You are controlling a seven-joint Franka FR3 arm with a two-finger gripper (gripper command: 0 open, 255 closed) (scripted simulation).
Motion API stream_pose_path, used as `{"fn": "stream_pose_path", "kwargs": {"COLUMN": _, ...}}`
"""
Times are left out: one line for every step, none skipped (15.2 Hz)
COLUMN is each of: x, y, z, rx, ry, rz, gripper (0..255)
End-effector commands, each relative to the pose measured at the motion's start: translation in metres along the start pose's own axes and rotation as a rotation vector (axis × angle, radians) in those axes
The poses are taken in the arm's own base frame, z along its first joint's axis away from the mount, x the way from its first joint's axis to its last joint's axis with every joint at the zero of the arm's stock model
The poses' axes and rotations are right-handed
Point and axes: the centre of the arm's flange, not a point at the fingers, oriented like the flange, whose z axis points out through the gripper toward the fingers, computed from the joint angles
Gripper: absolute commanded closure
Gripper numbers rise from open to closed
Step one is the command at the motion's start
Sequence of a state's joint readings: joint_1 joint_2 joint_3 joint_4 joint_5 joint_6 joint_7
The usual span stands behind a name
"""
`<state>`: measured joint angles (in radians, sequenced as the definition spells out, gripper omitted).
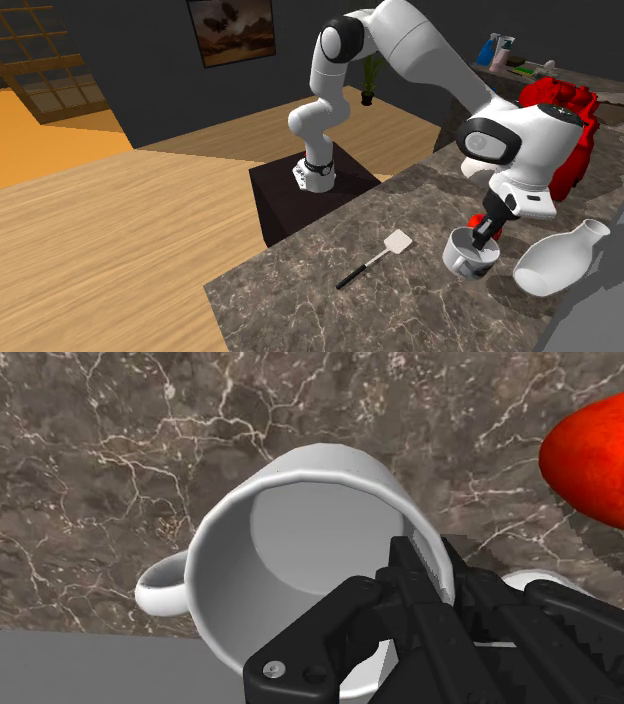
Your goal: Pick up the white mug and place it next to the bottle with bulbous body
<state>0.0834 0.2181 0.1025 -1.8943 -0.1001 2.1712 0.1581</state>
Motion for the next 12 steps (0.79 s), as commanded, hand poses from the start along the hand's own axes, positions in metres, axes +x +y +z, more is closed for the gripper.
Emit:
{"fn": "stream_pose_path", "kwargs": {"x": -0.001, "y": -0.002, "z": 0.011, "rx": 0.0, "ry": 0.001, "rz": 0.0, "gripper": 255}}
{"fn": "stream_pose_path", "kwargs": {"x": -0.001, "y": -0.002, "z": 0.017, "rx": 0.0, "ry": 0.001, "rz": 0.0, "gripper": 255}}
{"fn": "stream_pose_path", "kwargs": {"x": -0.001, "y": -0.002, "z": 0.022, "rx": 0.0, "ry": 0.001, "rz": 0.0, "gripper": 255}}
{"fn": "stream_pose_path", "kwargs": {"x": -0.002, "y": -0.003, "z": 0.027, "rx": 0.0, "ry": 0.001, "rz": 0.0, "gripper": 255}}
{"fn": "stream_pose_path", "kwargs": {"x": -0.002, "y": -0.003, "z": 0.033, "rx": 0.0, "ry": 0.001, "rz": 0.0, "gripper": 255}}
{"fn": "stream_pose_path", "kwargs": {"x": -0.002, "y": -0.003, "z": 0.038, "rx": 0.0, "ry": 0.001, "rz": 0.0, "gripper": 255}}
{"fn": "stream_pose_path", "kwargs": {"x": -0.003, "y": -0.004, "z": 0.043, "rx": 0.0, "ry": 0.001, "rz": 0.0, "gripper": 255}}
{"fn": "stream_pose_path", "kwargs": {"x": -0.003, "y": -0.004, "z": 0.048, "rx": 0.0, "ry": 0.001, "rz": 0.0, "gripper": 255}}
{"fn": "stream_pose_path", "kwargs": {"x": -0.004, "y": -0.004, "z": 0.054, "rx": 0.0, "ry": 0.001, "rz": 0.0, "gripper": 255}}
{"fn": "stream_pose_path", "kwargs": {"x": -0.004, "y": -0.004, "z": 0.059, "rx": 0.0, "ry": 0.001, "rz": 0.0, "gripper": 255}}
{"fn": "stream_pose_path", "kwargs": {"x": -0.004, "y": -0.005, "z": 0.064, "rx": 0.0, "ry": 0.001, "rz": 0.0, "gripper": 255}}
{"fn": "stream_pose_path", "kwargs": {"x": -0.005, "y": -0.005, "z": 0.069, "rx": 0.0, "ry": 0.001, "rz": 0.0, "gripper": 255}}
